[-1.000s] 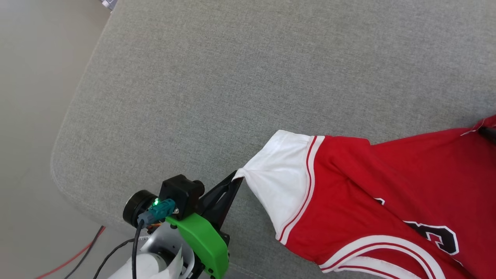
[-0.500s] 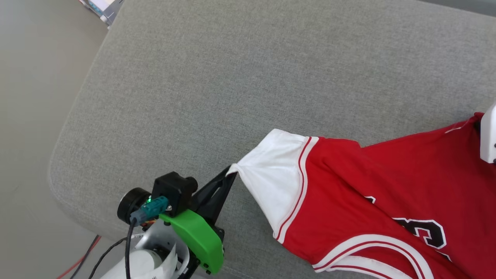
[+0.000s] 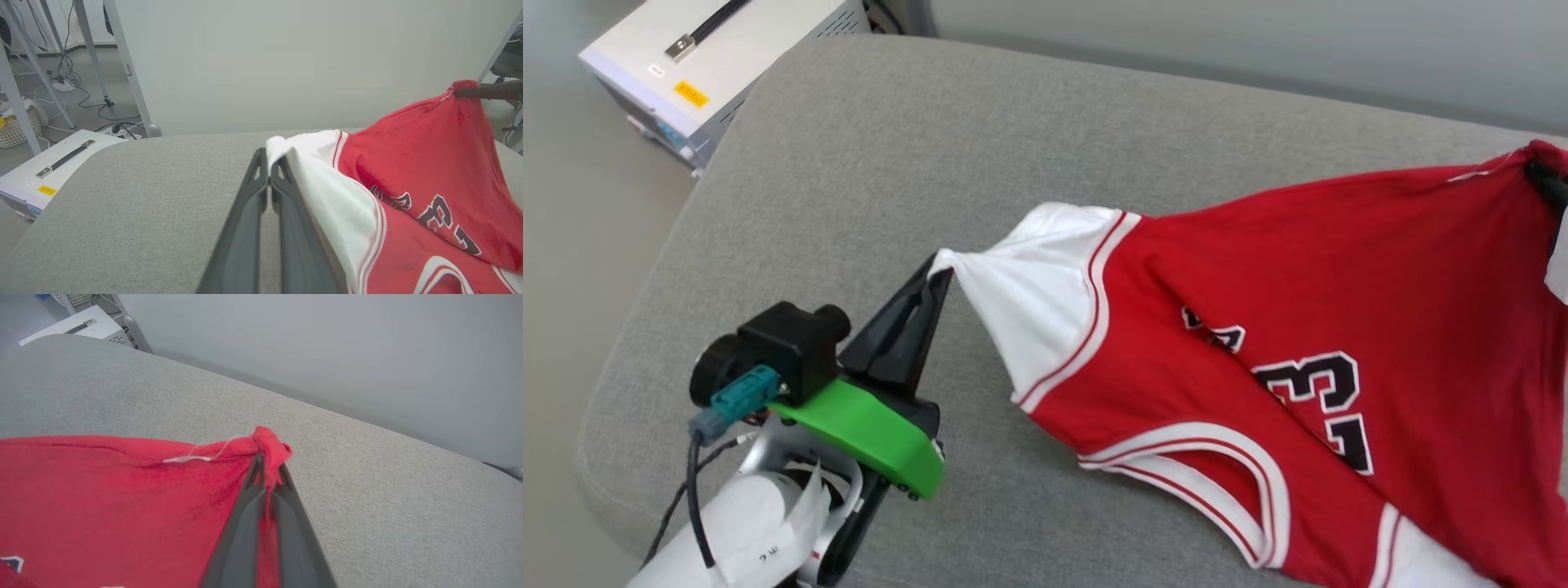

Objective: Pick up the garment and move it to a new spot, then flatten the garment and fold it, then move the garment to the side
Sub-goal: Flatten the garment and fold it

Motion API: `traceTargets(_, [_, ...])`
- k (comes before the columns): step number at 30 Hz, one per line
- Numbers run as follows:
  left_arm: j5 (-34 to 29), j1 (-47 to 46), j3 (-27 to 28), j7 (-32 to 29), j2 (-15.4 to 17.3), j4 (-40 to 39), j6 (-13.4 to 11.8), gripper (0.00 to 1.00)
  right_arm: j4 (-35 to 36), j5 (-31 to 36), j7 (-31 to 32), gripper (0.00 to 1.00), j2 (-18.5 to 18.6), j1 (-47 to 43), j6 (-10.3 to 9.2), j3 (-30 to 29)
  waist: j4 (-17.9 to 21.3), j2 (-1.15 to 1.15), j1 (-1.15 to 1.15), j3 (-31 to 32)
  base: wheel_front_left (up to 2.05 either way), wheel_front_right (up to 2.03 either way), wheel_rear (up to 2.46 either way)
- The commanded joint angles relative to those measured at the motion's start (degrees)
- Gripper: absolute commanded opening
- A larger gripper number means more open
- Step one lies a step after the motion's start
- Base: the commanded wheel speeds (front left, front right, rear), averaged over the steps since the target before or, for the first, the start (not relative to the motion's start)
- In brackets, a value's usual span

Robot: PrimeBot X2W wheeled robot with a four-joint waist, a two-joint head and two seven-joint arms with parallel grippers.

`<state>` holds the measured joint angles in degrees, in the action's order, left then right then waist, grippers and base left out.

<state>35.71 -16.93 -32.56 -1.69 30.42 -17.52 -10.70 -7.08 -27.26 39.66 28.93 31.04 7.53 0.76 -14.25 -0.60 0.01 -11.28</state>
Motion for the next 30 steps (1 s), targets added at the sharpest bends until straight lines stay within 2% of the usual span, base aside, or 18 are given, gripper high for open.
traceTargets(1, [0.1,-1.5,0.9,0.6,0.4,-0.5,-0.6,0.00,1.0,-0.8,-1.0,0.00,0.5,1.2,-0.04,0.1,4.6,0.60,-0.01,4.4,0.00,0.00,0.00])
traceTargets(5, [0.4,-2.3,3.7,1.6,1.1,-1.7,-1.8,0.00,4.1,-2.1,-3.1,0.00,1.0,1.3,-0.04,0.5,7.2,0.60,-0.01,6.4,0.00,0.00,0.00])
traceTargets(8, [2.6,-2.3,6.4,3.2,0.4,-2.7,-2.5,0.00,6.7,-2.8,-4.0,0.00,1.5,1.1,-0.04,0.6,8.7,0.60,-0.01,7.7,0.00,0.00,0.00])
traceTargets(14, [2.4,-3.8,10.6,5.7,2.0,-2.5,-3.3,0.00,12.0,-3.4,-4.7,0.00,1.9,-0.1,-0.04,0.4,11.1,0.60,-0.01,9.6,0.00,0.00,0.00])
traceTargets(21, [0.3,-9.9,15.3,7.5,3.9,-4.0,-4.8,0.00,17.8,-2.3,-7.6,0.00,-0.2,1.1,-0.04,-0.1,13.4,0.60,-0.01,9.9,0.00,0.00,0.00])
traceTargets(30, [-1.9,-20.9,17.1,8.7,6.3,-2.3,-1.5,0.00,20.7,-1.6,-10.0,0.00,-0.6,4.8,-0.04,0.8,15.3,0.60,-0.01,5.8,0.00,0.00,0.00])
